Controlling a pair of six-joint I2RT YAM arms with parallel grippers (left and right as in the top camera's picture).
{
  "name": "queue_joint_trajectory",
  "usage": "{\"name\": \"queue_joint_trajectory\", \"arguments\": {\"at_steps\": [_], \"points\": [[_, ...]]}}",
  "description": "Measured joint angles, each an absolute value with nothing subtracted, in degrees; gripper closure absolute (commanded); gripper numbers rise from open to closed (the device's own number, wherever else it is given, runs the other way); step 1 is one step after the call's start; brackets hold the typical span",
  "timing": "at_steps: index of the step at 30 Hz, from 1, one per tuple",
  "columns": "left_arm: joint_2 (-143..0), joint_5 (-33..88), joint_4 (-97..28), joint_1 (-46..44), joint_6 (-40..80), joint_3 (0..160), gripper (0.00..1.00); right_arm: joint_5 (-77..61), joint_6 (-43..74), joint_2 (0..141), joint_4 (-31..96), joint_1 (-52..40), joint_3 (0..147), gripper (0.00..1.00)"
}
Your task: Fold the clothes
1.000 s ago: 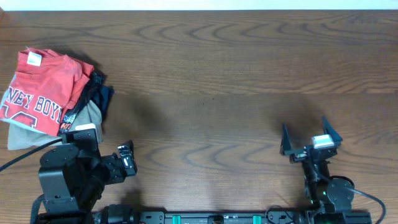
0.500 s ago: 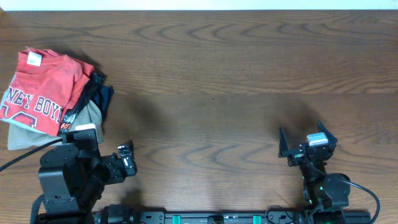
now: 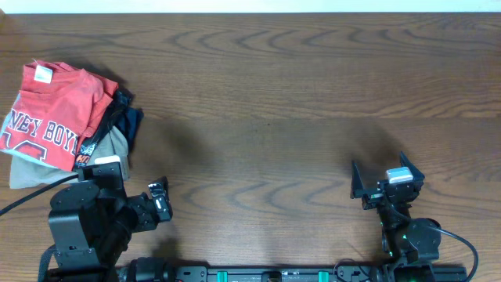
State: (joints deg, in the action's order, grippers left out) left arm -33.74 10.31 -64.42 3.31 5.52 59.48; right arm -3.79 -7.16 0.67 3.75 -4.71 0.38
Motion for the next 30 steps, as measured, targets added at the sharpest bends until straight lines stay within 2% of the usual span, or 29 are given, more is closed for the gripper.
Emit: {"name": "queue_joint_trajectory", "arguments": {"at_steps": [17, 26, 30], "points": [[-33.3, 10.3, -64.4, 3.3, 5.5, 59.5, 0.02, -3.8, -7.2, 0.7, 3.7, -4.7, 0.4, 0.01], [-27.9, 7.8, -64.3, 3.3, 5.0, 59.0, 0.02, -3.8, -7.2, 0.7, 3.7, -4.7, 0.4, 0.01], [-23.8, 6.1, -59.5, 2.1, 4.6, 53.3, 0.02, -3.8, -7.2, 0.7, 3.8, -4.7, 0.4, 0.01]]}}
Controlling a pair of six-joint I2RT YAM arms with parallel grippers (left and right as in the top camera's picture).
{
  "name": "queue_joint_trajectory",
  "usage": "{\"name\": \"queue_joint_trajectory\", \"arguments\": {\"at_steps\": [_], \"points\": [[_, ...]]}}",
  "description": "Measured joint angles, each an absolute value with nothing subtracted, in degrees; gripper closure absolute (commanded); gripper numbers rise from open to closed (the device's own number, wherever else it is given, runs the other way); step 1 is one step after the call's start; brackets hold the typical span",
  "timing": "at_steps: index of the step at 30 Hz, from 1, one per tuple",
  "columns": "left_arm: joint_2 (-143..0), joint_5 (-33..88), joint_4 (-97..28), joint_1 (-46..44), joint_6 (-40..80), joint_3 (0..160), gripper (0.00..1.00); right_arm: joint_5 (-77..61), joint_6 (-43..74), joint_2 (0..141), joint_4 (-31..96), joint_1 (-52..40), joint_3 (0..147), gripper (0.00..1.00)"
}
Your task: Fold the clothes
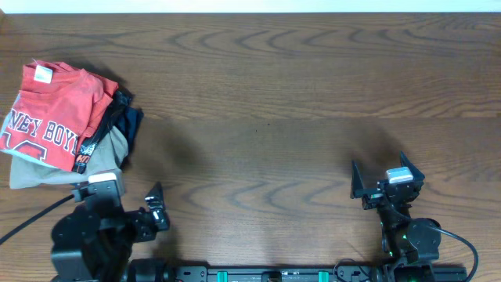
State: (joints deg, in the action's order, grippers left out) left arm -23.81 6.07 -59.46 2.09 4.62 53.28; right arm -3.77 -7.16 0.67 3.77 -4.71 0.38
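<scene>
A stack of folded clothes (66,125) lies at the table's left, a red printed T-shirt on top, with grey, tan and dark garments under it. My left gripper (156,213) sits near the front edge, just below and right of the stack, apart from it; how its jaws stand does not show. My right gripper (362,188) rests at the front right, with dark fingers (356,180) spread open and nothing between them.
The brown wooden table (274,102) stretches to the back edge. A black cable (31,210) runs from the left arm off the left side. The arm bases sit along the front edge.
My left arm has drawn back toward the front edge, a little lower and left of where it was. The clothes stack and the right arm have not moved.
</scene>
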Motion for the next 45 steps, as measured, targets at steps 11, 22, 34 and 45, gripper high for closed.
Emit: {"name": "queue_joint_trajectory", "arguments": {"at_steps": [11, 22, 34, 45], "points": [[-8.1, 5.5, -37.9, -1.0, 4.4, 28.1, 0.02, -3.6, -7.2, 0.7, 3.8, -4.7, 0.4, 0.01], [-0.7, 5.3, -10.7, -1.0, 4.4, 11.0, 0.02, -3.6, -7.2, 0.7, 3.8, -4.7, 0.4, 0.01], [-0.6, 5.1, 1.0, -1.1, 4.4, 0.5, 0.02, -3.6, -7.2, 0.7, 3.8, -4.7, 0.4, 0.01], [-0.6, 4.0, -1.0, -1.3, 4.4, 0.7, 0.02, -3.6, -7.2, 0.7, 3.8, -4.7, 0.4, 0.01]]}}
